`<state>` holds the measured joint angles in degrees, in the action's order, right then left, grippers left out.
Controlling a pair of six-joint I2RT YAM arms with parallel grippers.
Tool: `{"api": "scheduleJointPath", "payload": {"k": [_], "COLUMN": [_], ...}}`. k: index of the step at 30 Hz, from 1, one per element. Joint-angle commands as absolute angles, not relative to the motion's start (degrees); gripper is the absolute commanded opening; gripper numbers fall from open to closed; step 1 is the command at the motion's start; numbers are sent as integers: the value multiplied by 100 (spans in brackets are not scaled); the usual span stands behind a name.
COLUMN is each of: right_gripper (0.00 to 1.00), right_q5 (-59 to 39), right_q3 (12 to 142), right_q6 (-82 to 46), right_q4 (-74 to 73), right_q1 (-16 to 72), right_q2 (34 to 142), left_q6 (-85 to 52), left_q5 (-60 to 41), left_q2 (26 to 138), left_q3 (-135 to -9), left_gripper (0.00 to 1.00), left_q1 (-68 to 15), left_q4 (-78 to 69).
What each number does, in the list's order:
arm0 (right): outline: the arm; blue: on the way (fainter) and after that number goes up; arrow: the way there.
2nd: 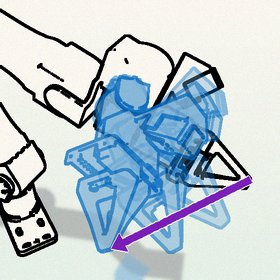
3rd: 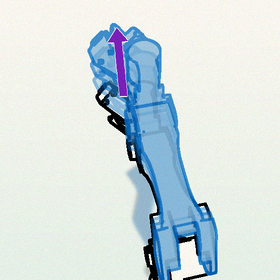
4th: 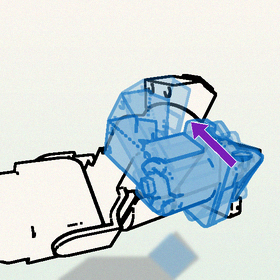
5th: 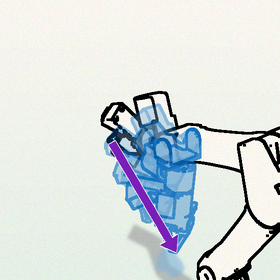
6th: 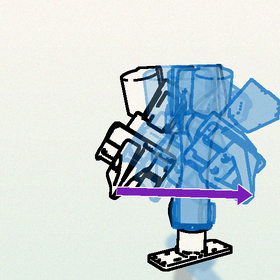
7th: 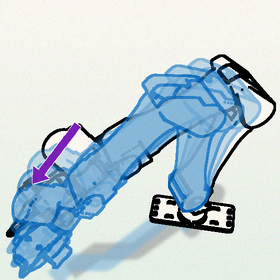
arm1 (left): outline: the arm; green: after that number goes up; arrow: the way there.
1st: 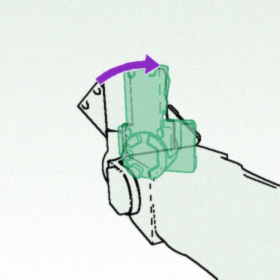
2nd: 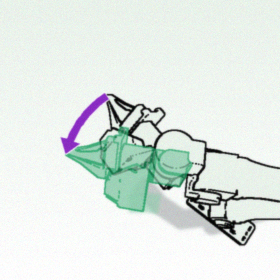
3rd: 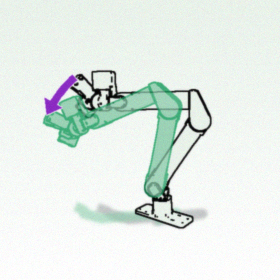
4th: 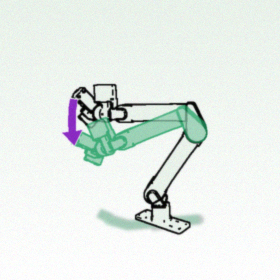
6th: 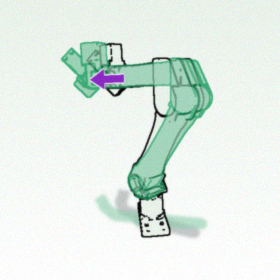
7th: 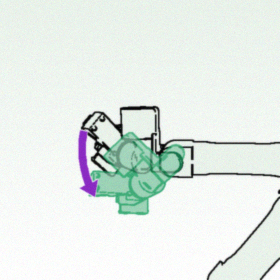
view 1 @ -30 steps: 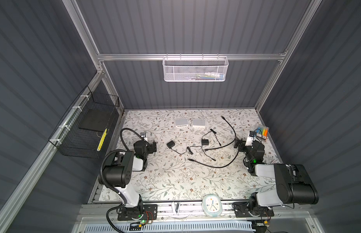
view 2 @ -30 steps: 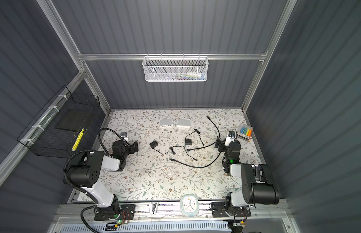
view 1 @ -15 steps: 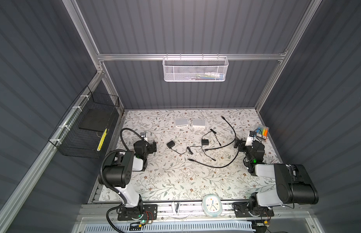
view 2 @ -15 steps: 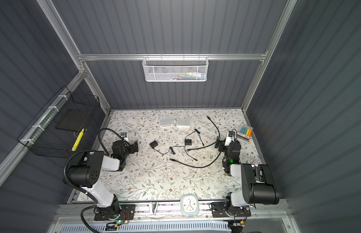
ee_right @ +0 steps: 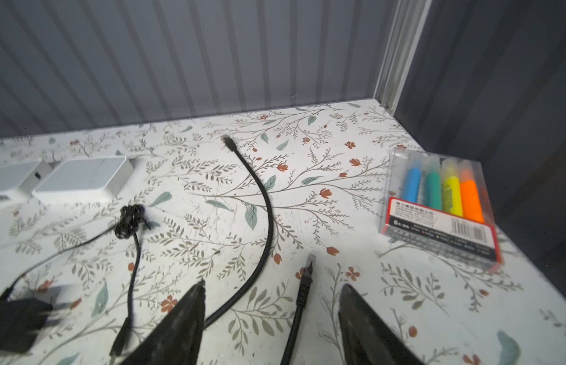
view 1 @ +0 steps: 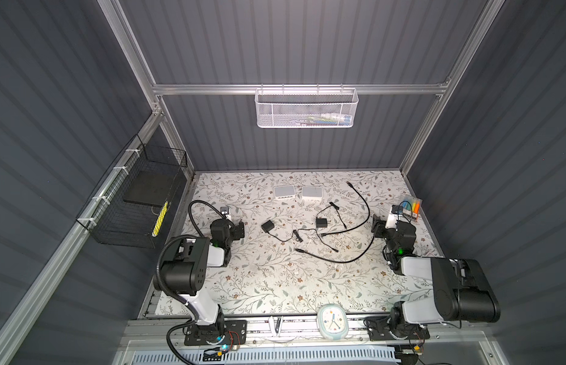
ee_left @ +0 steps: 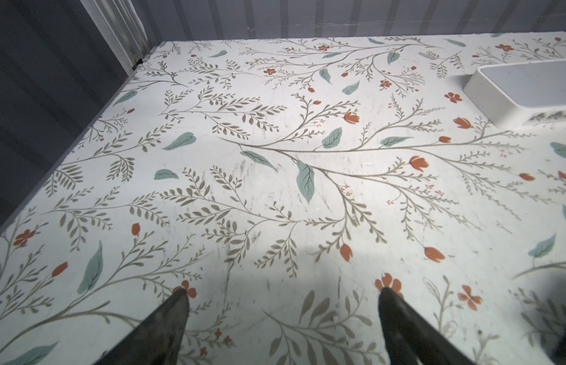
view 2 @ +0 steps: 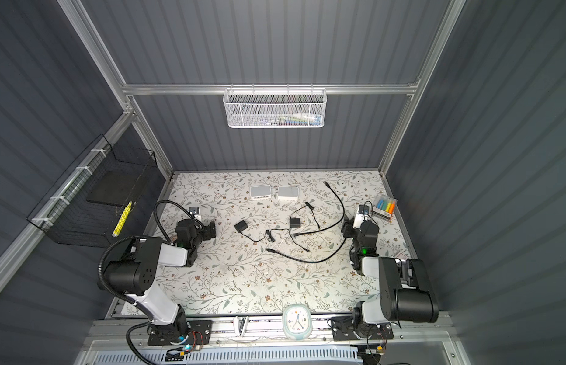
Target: Insert the plug into the switch port
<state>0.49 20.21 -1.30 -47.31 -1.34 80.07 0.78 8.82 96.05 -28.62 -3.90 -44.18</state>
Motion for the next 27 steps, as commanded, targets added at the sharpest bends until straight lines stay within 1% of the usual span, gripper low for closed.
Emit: {"api": "scheduleJointPath", "payload": {"k": [1, 3, 4, 6, 7, 10, 12, 15, 17, 22, 27], "right_gripper": [66, 66, 66, 66, 66, 58, 53, 54, 54, 48, 46], "right_q5": [792, 399, 123, -115, -170, -343, -480, -693, -987, -984, -1057], "right_q3": [3055, 3548, 3661, 3774, 3866, 4397, 4615, 4924, 5222, 5170, 5054], "right_q6": [145, -105, -172, -146, -90, -11, 18, 109, 49, -297, -479], "right_q4": [-2655, -1547, -1287, -1016, -732, 136, 429, 958, 1431, 1347, 1253], "right_q1": [577, 923, 1128, 1517, 1725, 2252, 2549, 2863, 2889, 2934, 3022], "right_q2": [7276, 7114, 7114, 7194, 7317, 7745, 8026, 8341, 8583, 8883, 9113], "left_q6": [-128, -428, -587, -673, -610, -107, -43, -318, -398, -533, -656], "left_q5": [1342, 1500, 1511, 1209, 1135, 1256, 1135, 729, 633, 544, 236], "left_q2": [8838, 8523, 8397, 8215, 8149, 8038, 7946, 7748, 7623, 7363, 7356], "left_q3": [-3562, -3728, -3765, -3864, -3973, -4440, -4667, -4710, -4739, -4842, -4953], "left_gripper": [88, 86, 85, 84, 84, 84, 84, 84, 84, 82, 81], "left_q1": [-378, -393, -427, -539, -692, -1334, -1584, -1600, -1600, -1599, -1600], "left_q4": [-3036, -2689, -2599, -2489, -2341, -1727, -1372, -1180, -1038, -817, -632]}}
